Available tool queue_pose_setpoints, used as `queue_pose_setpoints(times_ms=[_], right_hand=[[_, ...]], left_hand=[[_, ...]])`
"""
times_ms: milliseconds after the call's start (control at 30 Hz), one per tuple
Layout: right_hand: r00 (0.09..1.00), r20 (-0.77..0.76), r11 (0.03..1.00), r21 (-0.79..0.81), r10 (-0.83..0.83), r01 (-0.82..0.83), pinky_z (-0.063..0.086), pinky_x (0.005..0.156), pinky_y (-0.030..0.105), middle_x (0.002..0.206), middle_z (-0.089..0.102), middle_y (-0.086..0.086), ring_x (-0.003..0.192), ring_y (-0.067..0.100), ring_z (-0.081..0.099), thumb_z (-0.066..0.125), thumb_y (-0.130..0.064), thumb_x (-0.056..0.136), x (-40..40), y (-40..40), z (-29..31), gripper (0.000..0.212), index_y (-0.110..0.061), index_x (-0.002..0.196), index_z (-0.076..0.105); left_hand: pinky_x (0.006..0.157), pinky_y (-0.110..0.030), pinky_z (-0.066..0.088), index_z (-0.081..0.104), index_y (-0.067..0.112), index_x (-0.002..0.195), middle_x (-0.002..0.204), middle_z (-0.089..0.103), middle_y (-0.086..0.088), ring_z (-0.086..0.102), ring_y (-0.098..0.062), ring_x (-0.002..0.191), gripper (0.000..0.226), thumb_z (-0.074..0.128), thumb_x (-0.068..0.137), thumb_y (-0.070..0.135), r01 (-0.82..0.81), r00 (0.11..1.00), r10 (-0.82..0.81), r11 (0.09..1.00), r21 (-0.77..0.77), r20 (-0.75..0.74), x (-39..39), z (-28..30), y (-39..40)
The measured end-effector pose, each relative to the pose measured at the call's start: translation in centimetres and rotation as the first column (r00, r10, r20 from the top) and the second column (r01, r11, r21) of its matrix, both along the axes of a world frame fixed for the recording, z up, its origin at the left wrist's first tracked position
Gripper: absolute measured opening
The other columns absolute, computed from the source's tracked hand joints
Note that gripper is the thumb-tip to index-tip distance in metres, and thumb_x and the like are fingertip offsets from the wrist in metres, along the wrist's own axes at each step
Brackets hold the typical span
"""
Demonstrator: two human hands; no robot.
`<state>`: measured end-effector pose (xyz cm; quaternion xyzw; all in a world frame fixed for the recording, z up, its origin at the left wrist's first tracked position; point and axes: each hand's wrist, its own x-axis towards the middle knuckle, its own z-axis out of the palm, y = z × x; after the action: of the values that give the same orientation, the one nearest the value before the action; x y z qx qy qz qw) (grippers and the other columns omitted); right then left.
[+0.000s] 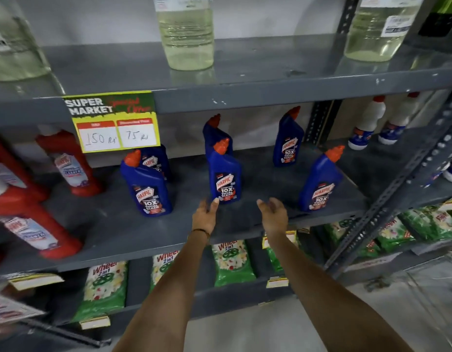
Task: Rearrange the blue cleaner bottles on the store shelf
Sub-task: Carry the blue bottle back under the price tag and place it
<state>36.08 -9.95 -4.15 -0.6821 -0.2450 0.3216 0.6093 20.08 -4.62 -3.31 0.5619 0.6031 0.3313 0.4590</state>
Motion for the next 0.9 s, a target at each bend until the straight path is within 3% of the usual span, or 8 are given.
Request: queue_pose_setpoints(times_ms=[100,200,300,500,733,900], right_hand=[[0.994,0.015,0.994,-0.027,0.105,-0.105,0.039,0.096,0.028,0.140,0.048,0.016,0.127,0.027,0.048,0.065,-0.025,0.084,-0.5,2.7,0.3,0.059,-0.003,0.134,0.043],[0.980,0.020,0.979,-0.050,0.198,-0.197,0.039,0.105,0.035,0.143,0.045,0.017,0.130,0.026,0.045,0.066,-0.026,0.084,-0.5,4.9,0.4,0.063,-0.002,0.136,0.040],[0.956,0.022,0.955,-0.055,0.292,-0.290,0.041,0.105,0.037,0.140,0.049,0.017,0.127,0.027,0.049,0.067,-0.023,0.083,-0.5,6.6,0.2,0.062,-0.002,0.135,0.041],[0.861,0.076,0.862,0.036,0.502,-0.506,0.050,0.095,0.037,0.122,0.063,0.017,0.108,0.023,0.061,0.069,-0.004,0.079,0.2,8.1,-0.6,0.045,-0.006,0.121,0.056],[0.839,0.111,0.843,0.016,0.533,-0.537,0.049,0.094,0.039,0.121,0.062,0.018,0.107,0.024,0.059,0.066,0.000,0.080,0.5,7.6,-0.8,0.045,0.000,0.123,0.054],[0.840,0.121,0.846,0.007,0.529,-0.533,0.051,0.086,0.028,0.112,0.063,0.009,0.101,0.018,0.060,0.068,-0.002,0.079,0.3,4.8,-1.0,0.044,-0.002,0.121,0.056]], left_hand=[[0.107,-0.037,0.032,0.030,0.008,0.140,0.146,0.038,-0.016,0.037,-0.031,0.132,0.063,0.044,0.091,0.045,-0.017,1.000,0.017,1.000,-0.022,-0.001,-0.4,0.1,1.5],[0.108,-0.035,0.031,0.026,0.011,0.142,0.148,0.036,-0.013,0.036,-0.028,0.134,0.065,0.046,0.090,0.045,-0.018,0.999,0.019,0.999,-0.030,0.031,-0.4,0.2,2.7],[0.109,-0.036,0.034,0.027,0.012,0.142,0.147,0.037,-0.012,0.039,-0.026,0.133,0.065,0.050,0.089,0.040,-0.013,0.998,0.014,1.000,-0.020,0.069,0.0,0.0,3.7],[0.089,-0.028,0.046,0.051,0.004,0.120,0.120,0.062,-0.015,0.058,-0.027,0.109,0.038,0.061,0.085,0.018,0.058,0.993,-0.066,0.995,0.083,0.099,1.1,-0.3,4.5],[0.085,-0.023,0.044,0.050,0.002,0.121,0.119,0.062,-0.015,0.058,-0.022,0.105,0.040,0.061,0.085,0.018,0.057,0.994,-0.065,0.993,0.099,0.087,1.2,0.0,3.6],[0.086,-0.024,0.045,0.049,0.002,0.119,0.121,0.061,-0.017,0.057,-0.021,0.104,0.039,0.061,0.085,0.016,0.084,0.990,-0.094,0.992,0.094,0.106,0.7,0.2,1.0]])
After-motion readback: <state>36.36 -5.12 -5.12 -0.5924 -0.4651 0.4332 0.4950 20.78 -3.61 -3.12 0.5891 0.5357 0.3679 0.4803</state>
